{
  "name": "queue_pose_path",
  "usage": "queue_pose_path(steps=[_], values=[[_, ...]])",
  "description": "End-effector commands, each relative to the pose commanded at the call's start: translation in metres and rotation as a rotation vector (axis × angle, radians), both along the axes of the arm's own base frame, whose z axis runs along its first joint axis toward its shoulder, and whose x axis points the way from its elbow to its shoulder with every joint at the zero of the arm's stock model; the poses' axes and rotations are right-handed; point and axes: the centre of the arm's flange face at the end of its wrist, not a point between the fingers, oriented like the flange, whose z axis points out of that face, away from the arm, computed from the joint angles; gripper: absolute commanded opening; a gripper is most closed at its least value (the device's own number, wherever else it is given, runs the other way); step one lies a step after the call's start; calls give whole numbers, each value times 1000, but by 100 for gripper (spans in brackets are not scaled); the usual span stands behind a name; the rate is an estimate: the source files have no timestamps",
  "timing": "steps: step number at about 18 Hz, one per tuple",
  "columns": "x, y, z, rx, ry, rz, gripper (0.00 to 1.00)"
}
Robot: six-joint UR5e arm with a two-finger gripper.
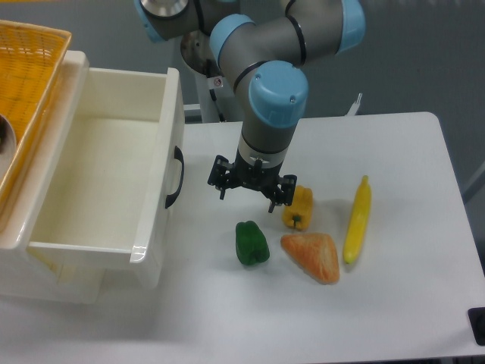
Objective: Pick up the green chilies
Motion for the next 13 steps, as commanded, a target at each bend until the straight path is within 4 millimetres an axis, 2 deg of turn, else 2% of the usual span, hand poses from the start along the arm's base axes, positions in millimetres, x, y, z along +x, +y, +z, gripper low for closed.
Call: queue_pose_path(steps=[7, 13], values=[[-6, 16, -36, -36, -45, 221, 100], [-13, 24, -42, -6, -15, 272, 100]])
